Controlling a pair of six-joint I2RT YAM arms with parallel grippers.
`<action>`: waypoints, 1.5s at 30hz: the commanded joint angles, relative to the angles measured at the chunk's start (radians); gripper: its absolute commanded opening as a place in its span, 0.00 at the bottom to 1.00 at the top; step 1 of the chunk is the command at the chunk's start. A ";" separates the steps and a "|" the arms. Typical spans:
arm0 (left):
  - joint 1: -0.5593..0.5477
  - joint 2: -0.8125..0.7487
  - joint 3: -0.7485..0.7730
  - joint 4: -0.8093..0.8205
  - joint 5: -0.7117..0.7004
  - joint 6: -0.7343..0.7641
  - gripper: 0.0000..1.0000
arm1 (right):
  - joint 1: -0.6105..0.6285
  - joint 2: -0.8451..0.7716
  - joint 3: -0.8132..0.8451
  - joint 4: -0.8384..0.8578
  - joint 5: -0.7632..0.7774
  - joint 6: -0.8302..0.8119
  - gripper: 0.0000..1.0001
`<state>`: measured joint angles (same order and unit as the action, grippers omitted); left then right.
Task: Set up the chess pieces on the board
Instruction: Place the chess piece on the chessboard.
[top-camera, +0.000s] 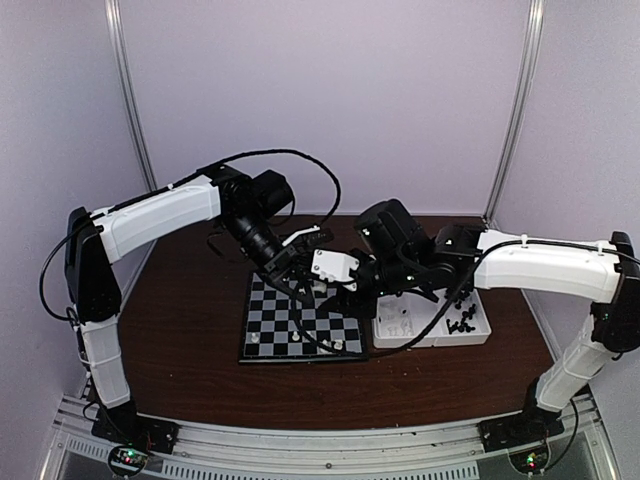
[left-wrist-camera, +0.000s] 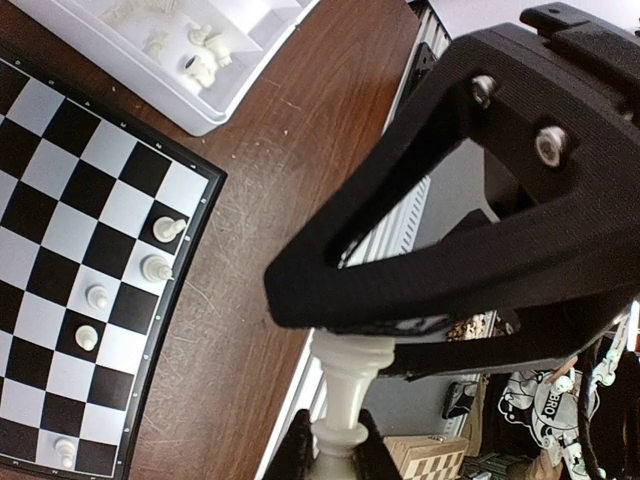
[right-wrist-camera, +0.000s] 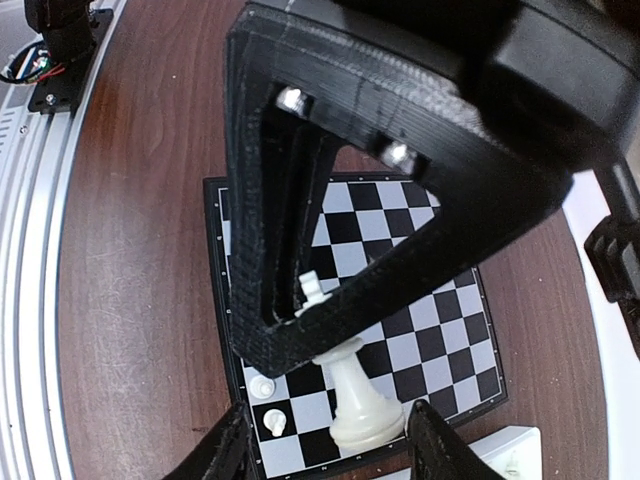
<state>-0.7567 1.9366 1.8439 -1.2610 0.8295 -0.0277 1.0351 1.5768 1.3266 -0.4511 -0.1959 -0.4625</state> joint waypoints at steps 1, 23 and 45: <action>-0.006 -0.021 0.011 -0.017 0.001 0.018 0.00 | 0.026 0.016 0.032 -0.003 0.108 -0.034 0.51; -0.006 -0.009 0.003 -0.022 -0.002 0.046 0.01 | 0.072 0.028 0.059 0.012 0.264 -0.076 0.55; -0.006 -0.026 0.001 0.009 -0.027 0.032 0.11 | 0.110 0.066 0.083 -0.017 0.314 -0.067 0.13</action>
<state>-0.7567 1.9366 1.8439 -1.2835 0.8154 -0.0048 1.1347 1.6314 1.4017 -0.4679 0.0860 -0.5503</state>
